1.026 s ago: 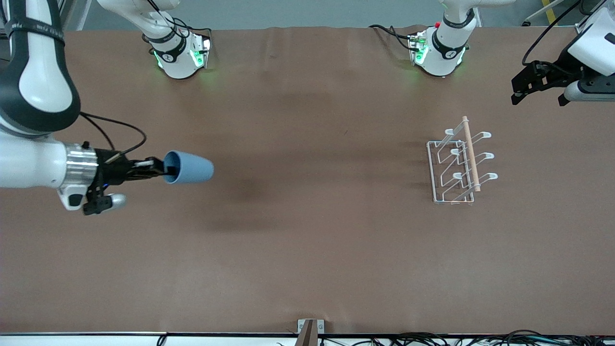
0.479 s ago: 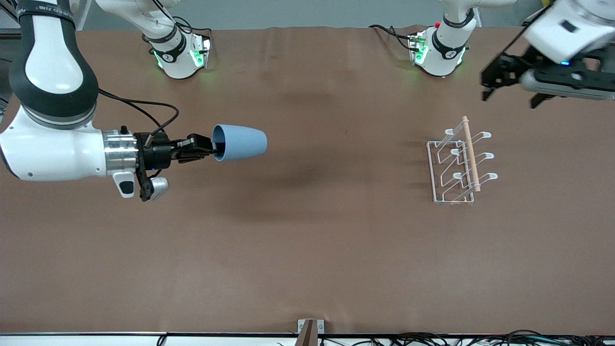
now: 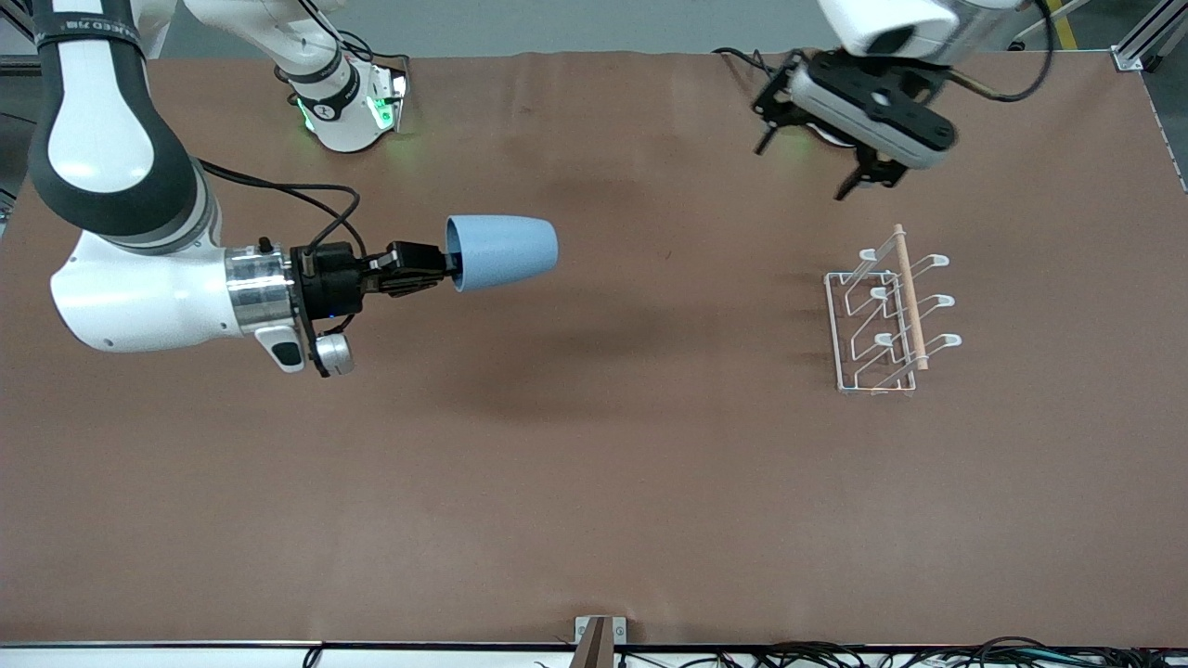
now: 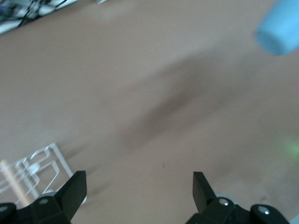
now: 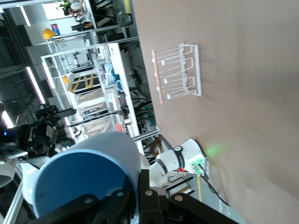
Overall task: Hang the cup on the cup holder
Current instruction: 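Lift the blue cup with the right gripper while the left gripper approaches, then grasp the blue cup's base with the left gripper from the right gripper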
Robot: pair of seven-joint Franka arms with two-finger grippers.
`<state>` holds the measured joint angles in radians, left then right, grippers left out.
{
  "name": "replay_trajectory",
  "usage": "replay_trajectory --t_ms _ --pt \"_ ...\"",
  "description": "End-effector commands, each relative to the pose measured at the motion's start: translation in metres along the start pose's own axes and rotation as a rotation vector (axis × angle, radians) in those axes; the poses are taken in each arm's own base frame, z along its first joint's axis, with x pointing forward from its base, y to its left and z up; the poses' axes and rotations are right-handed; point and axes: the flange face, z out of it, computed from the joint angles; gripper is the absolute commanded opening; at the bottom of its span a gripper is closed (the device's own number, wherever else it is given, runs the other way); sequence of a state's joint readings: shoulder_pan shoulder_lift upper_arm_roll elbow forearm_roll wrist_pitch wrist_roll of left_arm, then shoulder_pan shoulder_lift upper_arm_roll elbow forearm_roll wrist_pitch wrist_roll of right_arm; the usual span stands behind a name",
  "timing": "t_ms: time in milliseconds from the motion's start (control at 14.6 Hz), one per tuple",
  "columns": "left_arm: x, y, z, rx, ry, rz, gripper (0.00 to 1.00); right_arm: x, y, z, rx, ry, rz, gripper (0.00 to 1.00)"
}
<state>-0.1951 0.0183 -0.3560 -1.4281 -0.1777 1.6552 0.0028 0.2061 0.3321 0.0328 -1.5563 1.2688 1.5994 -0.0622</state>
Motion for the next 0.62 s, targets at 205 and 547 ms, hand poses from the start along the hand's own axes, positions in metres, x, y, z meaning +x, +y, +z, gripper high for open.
replay_trajectory --t_ms 205,547 --pt "0.027 0.102 0.020 -0.061 0.082 0.200 1.00 -0.001 -0.004 0.040 0.045 -0.010 0.028 0.02" --pt "0.055 0.141 0.058 -0.008 0.202 0.307 1.00 0.000 -0.003 0.057 0.036 -0.016 0.030 0.02"
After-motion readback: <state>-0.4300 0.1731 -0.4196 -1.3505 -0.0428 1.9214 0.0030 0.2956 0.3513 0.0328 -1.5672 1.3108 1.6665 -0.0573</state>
